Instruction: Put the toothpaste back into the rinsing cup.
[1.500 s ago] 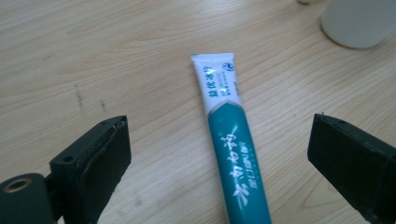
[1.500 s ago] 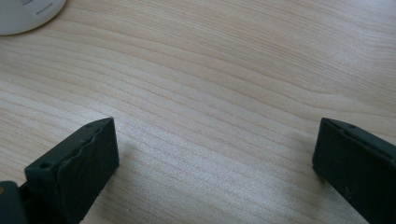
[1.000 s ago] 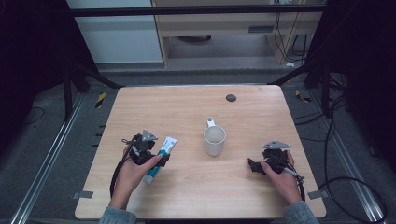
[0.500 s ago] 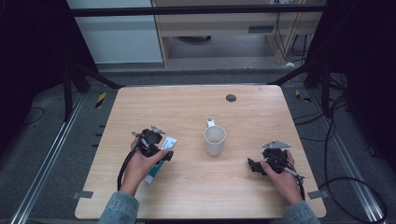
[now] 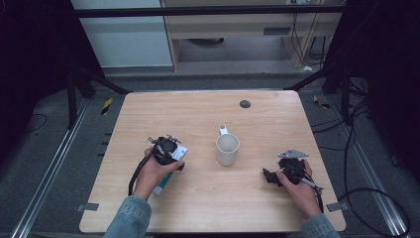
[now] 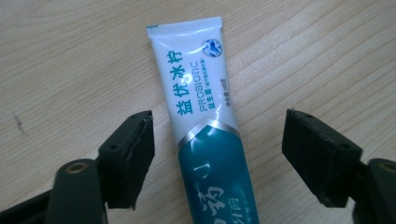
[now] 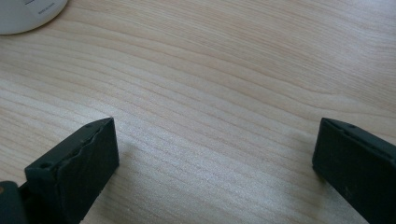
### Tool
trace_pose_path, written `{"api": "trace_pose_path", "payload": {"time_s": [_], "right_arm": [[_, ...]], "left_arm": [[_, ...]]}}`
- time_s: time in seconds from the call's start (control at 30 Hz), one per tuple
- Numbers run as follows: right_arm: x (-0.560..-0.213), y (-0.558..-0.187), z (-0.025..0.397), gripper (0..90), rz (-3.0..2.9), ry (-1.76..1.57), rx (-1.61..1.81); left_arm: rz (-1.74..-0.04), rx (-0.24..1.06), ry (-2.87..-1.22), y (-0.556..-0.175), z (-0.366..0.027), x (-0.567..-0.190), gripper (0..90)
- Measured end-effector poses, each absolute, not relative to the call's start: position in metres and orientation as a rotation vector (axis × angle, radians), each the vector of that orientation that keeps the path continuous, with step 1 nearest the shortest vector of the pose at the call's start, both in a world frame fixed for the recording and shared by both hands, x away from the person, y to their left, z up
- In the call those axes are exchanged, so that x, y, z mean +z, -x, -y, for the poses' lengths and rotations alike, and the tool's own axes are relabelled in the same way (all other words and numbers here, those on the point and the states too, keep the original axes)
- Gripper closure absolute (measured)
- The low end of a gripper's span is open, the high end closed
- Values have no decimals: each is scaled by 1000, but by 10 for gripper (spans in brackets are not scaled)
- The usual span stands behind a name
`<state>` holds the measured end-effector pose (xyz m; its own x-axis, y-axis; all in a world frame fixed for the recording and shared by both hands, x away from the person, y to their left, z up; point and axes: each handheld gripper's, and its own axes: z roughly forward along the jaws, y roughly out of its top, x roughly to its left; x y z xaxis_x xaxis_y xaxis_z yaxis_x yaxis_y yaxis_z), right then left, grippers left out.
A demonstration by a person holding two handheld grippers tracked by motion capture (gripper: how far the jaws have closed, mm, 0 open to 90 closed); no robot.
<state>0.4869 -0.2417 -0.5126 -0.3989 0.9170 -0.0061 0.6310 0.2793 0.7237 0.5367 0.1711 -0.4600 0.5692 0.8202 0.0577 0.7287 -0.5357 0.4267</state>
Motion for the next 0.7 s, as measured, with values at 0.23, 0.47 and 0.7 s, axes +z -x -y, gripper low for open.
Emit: {"api": "trace_pose_path", "payload": {"time_s": [0.23,0.47,0.7], "right_arm": [[-513,-487,242,6,-2134,-1391,911],[-513,-487,242,6,-2133,-1391,911],[-513,-487,242,6,-2134,-1392,912]], "left_arm": [[-1308,301,-2430,-543,-177,-470,360],[-1311,292,-2437,-544,-176,-471,405],[-1314,278,-2439,-546,-178,-471,453]]}}
